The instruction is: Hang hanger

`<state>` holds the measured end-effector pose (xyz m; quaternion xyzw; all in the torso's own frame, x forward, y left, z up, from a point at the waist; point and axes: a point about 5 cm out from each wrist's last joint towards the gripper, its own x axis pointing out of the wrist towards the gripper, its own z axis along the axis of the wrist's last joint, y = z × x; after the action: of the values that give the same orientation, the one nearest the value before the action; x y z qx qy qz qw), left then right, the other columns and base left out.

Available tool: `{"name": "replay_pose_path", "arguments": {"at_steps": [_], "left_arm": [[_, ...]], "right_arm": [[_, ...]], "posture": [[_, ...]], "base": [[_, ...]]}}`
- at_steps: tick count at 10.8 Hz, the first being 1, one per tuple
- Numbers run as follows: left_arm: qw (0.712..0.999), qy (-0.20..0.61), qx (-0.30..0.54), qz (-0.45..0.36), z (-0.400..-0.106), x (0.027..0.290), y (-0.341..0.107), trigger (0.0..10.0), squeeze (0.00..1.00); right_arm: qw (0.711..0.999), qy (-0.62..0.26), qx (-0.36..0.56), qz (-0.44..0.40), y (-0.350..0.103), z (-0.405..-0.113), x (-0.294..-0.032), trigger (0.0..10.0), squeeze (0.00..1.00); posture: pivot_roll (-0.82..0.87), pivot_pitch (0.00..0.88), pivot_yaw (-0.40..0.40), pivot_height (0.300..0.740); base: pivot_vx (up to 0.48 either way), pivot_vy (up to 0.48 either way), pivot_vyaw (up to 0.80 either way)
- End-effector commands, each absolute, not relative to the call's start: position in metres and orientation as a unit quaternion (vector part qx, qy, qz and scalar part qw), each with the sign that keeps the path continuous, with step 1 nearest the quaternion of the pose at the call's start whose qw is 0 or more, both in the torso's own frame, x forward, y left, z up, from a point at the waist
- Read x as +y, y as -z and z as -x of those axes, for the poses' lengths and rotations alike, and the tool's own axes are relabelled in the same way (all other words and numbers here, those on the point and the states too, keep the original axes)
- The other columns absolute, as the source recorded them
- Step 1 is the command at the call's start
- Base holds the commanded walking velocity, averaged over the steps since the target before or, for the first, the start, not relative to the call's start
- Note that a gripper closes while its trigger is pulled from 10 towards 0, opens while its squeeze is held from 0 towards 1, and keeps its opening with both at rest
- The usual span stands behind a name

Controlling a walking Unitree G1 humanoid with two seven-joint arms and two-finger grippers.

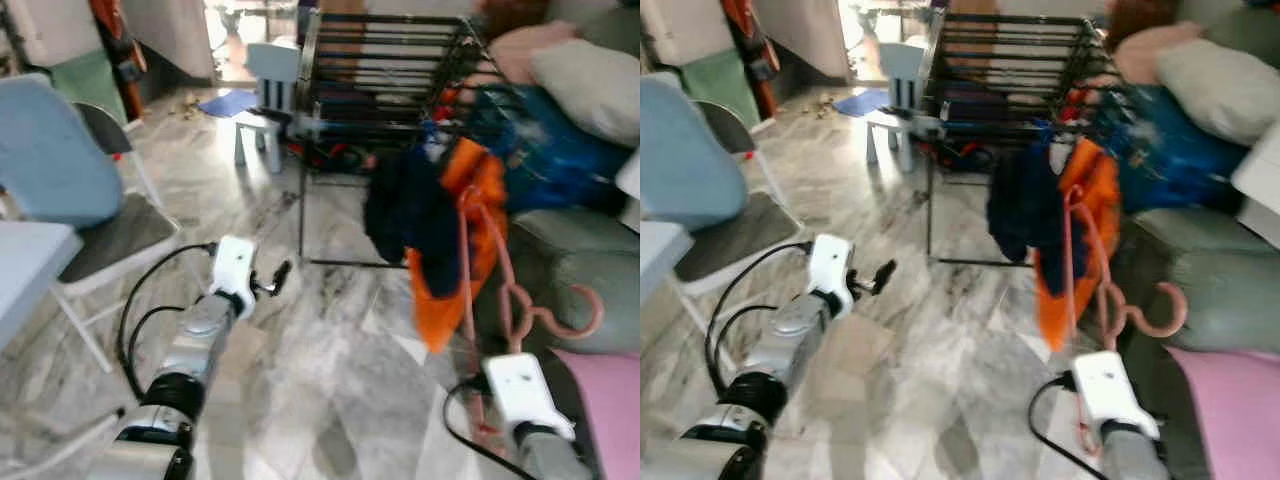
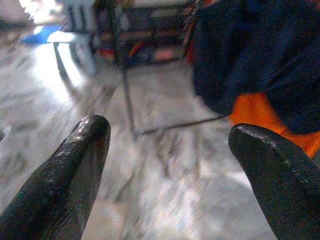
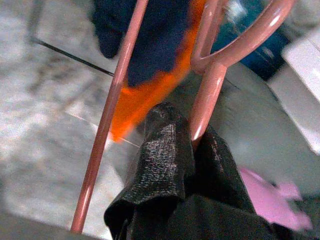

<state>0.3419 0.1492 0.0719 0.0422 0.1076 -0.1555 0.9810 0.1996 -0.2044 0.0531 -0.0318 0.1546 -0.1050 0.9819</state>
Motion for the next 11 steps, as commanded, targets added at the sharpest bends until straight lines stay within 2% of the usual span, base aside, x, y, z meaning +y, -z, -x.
{"name": "replay_pose_path", "arguments": {"at_steps": [1,2,6,11], "left_arm": [[0.979,0.167,0.107,-0.048,-0.343,0.144,-0.073,10.0,0.0],[0.979,0.168,0.107,-0.049,-0.343,0.143,-0.072,10.0,0.0],[0.977,0.175,0.113,-0.051,-0.342,0.136,-0.069,10.0,0.0],[0.973,0.183,0.128,-0.055,-0.339,0.131,-0.063,10.0,0.0]], "right_arm": [[0.982,0.11,0.149,0.04,-0.057,-0.202,-0.208,10.0,0.0],[0.982,0.11,0.149,0.04,-0.056,-0.202,-0.208,10.0,0.0],[0.981,0.099,0.163,0.041,-0.052,-0.207,-0.205,10.0,0.0],[0.97,0.068,0.231,0.037,-0.033,-0.204,-0.195,10.0,0.0]], "posture": [[0.01,0.0,-0.036,0.74],[0.01,0.0,-0.036,0.74],[0.01,0.0,-0.037,0.74],[0.01,0.0,-0.037,0.74]], "base": [[0.368,0.311,0.0],[0.375,0.296,0.0],[0.42,0.0,0.0],[0.422,0.0,0.0]]}}
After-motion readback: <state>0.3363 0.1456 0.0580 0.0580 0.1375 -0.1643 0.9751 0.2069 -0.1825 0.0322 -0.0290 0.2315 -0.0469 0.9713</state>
